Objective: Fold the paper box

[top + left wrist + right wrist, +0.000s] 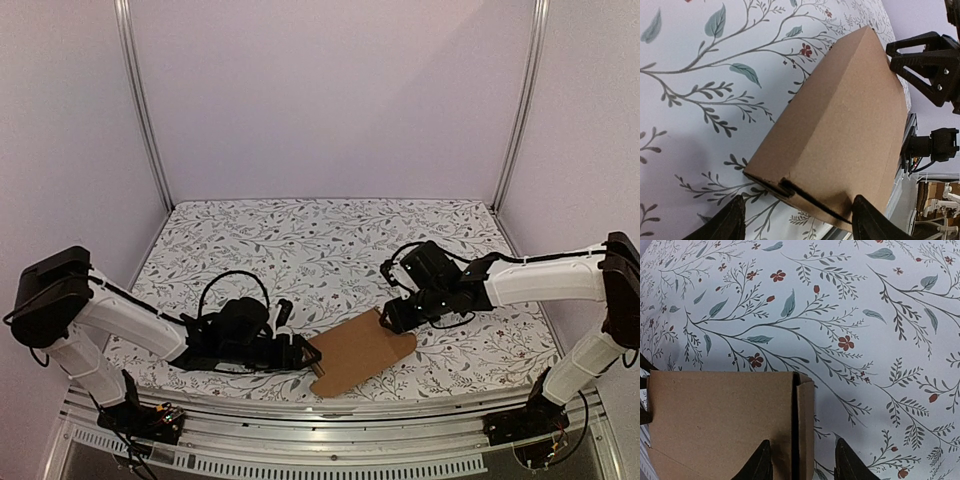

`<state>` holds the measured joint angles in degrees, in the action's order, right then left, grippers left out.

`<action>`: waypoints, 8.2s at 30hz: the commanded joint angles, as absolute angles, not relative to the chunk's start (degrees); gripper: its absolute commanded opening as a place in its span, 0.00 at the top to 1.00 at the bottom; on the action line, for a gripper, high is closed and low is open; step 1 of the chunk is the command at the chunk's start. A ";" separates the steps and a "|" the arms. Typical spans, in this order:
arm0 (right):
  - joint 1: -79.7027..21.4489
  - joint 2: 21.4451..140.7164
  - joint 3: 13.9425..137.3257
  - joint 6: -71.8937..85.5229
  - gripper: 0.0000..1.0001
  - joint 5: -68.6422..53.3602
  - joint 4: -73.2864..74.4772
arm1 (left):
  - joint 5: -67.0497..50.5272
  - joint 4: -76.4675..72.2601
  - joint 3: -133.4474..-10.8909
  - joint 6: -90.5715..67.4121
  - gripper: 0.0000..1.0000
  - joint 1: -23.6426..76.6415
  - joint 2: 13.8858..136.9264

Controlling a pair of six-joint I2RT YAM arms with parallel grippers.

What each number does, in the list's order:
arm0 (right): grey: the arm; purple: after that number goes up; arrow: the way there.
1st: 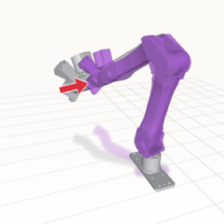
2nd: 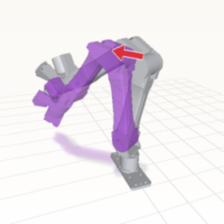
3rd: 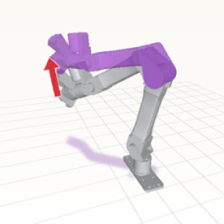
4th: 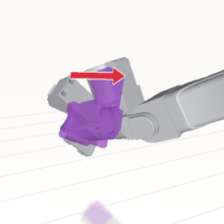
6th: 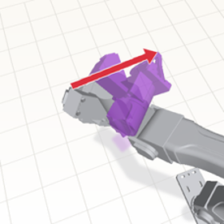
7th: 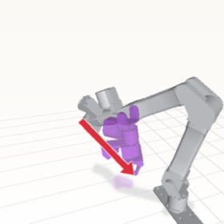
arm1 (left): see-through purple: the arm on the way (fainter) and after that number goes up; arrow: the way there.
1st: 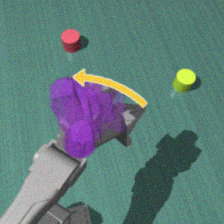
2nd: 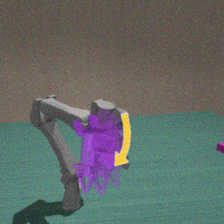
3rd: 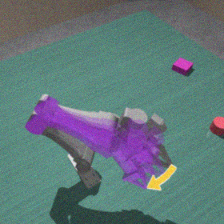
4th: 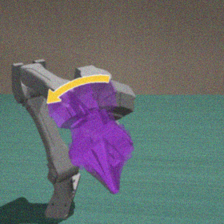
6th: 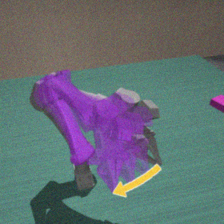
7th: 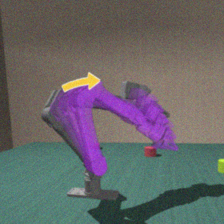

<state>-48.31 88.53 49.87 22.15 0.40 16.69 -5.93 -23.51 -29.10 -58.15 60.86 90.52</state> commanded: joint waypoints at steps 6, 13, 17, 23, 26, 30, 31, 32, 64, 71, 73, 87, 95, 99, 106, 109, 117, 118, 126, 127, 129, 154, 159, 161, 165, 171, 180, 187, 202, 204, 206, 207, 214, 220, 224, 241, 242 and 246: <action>-46.36 89.80 47.37 23.32 0.65 -4.98 15.48 | -9.11 -23.91 -30.01 -58.62 0.30 58.84 93.37; -46.31 90.32 44.47 24.66 0.70 -5.68 13.55 | -10.55 -25.23 -29.80 -59.38 0.30 58.13 94.28; -46.23 91.08 42.83 26.15 0.77 -6.06 11.43 | -11.73 -26.21 -29.40 -60.22 0.30 57.77 94.38; -46.17 92.40 41.61 27.66 0.88 -6.49 9.37 | -13.24 -27.11 -28.37 -61.24 0.29 57.20 94.22; -45.73 92.48 40.95 28.11 0.92 -6.50 8.79 | -13.38 -27.01 -27.49 -61.58 0.29 57.00 93.30; -45.06 91.82 39.88 28.38 0.98 -6.48 8.53 | -12.97 -25.69 -26.39 -61.70 0.25 56.71 91.33; -44.89 91.60 39.70 28.45 0.99 -6.58 8.45 | -12.78 -25.45 -26.23 -61.70 0.24 56.61 90.79; -44.84 91.38 39.60 28.47 1.00 -6.67 8.44 | -12.64 -25.33 -26.11 -61.70 0.24 56.61 90.64; -44.33 90.08 33.40 31.79 1.00 -7.27 3.56 | -18.29 -69.93 -20.70 -80.25 0.18 53.70 108.10; -44.32 90.16 32.54 32.77 1.00 -7.48 2.55 | -18.90 -72.25 -21.80 -81.38 0.19 53.70 109.41; -44.28 90.17 32.52 32.87 1.00 -7.47 2.40 | -18.89 -72.52 -21.86 -81.70 0.19 53.70 109.42; -44.29 90.46 32.43 33.66 1.00 -7.73 1.76 | -19.87 -77.10 -22.53 -84.13 0.36 53.70 111.45; -44.26 89.95 32.73 33.64 1.00 -7.82 1.81 | -20.12 -76.82 -23.03 -84.20 0.48 53.70 111.62; -44.26 88.28 33.13 32.93 0.79 -7.74 1.88 | -20.13 -76.60 -22.82 -84.16 0.53 53.64 111.11; -44.23 80.53 35.24 30.13 0.59 -7.54 5.55 | -21.85 -73.88 -21.51 -83.14 0.57 51.60 108.15; -44.26 76.22 36.42 28.36 0.54 -7.56 7.38 | -23.36 -71.54 -21.12 -82.48 0.57 50.51 106.14; -44.27 66.16 39.72 20.25 0.40 -7.64 11.84 | -31.99 -77.06 -19.19 -86.77 0.56 44.80 104.38; -44.22 65.05 40.18 18.86 0.39 -8.33 12.00 | -33.24 -78.25 -18.97 -87.79 0.56 43.97 104.49; -44.30 60.28 45.51 10.50 0.02 -9.80 13.67 | -39.97 -81.59 -17.80 -92.34 0.60 40.91 100.81; -44.32 60.09 46.16 9.74 0.01 -10.05 14.00 | -40.55 -80.93 -17.68 -92.45 0.60 40.69 99.75; -44.36 59.61 47.39 7.24 0.01 -11.15 15.04 | -42.06 -78.11 -17.86 -92.21 0.60 40.21 96.71; -70.89 53.96 43.19 -56.38 0.01 17.11 0.78 | -65.08 -35.24 -25.08 -77.06 0.67 25.86 60.25; -77.05 55.86 42.16 -69.97 0.01 26.03 -4.97 | -68.98 -39.92 -24.60 -79.70 0.70 25.84 60.44; -79.63 56.03 42.06 -73.89 0.01 28.26 -5.86 | -70.27 -39.27 -24.45 -79.63 0.72 25.86 60.53; -83.85 56.82 40.79 -83.12 0.01 31.24 -8.54 | -73.33 -42.85 -23.70 -81.63 0.80 25.92 61.96; -87.16 61.30 38.21 -97.11 0.01 33.48 -14.83 | -74.64 -47.24 -22.96 -83.23 0.97 26.00 61.90; -92.18 66.24 40.78 -102.17 0.01 35.48 -18.54 | -75.89 -49.42 -22.76 -83.12 1.00 30.82 62.26; -92.61 67.86 41.56 -104.01 0.01 35.65 -19.37 | -76.11 -48.70 -22.80 -82.36 1.00 32.78 61.09; -96.66 66.21 41.95 -104.16 0.13 36.15 -20.31 | -76.67 -44.02 -23.87 -78.31 1.00 35.83 59.26; -97.02 66.12 41.77 -104.19 0.19 36.53 -20.46 | -76.74 -44.16 -23.90 -78.22 1.00 36.21 59.20; -97.28 65.97 41.67 -104.19 0.23 36.63 -20.44 | -76.84 -44.20 -23.91 -78.09 1.00 36.78 59.15; -97.29 65.86 41.59 -104.16 0.25 36.65 -20.45 | -76.89 -44.19 -23.91 -78.05 1.00 37.04 59.15; -98.09 65.98 41.40 -104.23 0.37 37.08 -20.66 | -76.88 -43.06 -23.91 -77.07 1.00 37.79 59.46; -98.61 66.31 41.61 -104.53 0.51 37.25 -21.01 | -76.82 -40.54 -24.05 -75.33 1.00 37.91 59.41; -98.76 66.62 41.66 -104.76 0.55 37.52 -21.08 | -76.73 -38.92 -24.34 -74.22 1.00 37.88 59.43; -98.80 66.03 39.65 -95.29 0.58 41.88 -21.22 | -69.03 1.62 -33.73 -45.71 0.00 37.21 53.54; -98.80 65.94 39.56 -94.30 0.59 42.29 -20.97 | -67.97 3.43 -34.20 -44.81 0.00 37.06 53.41; -98.84 64.82 39.38 -88.97 0.59 43.77 -18.48 | -59.95 13.89 -36.21 -38.69 0.00 35.87 53.60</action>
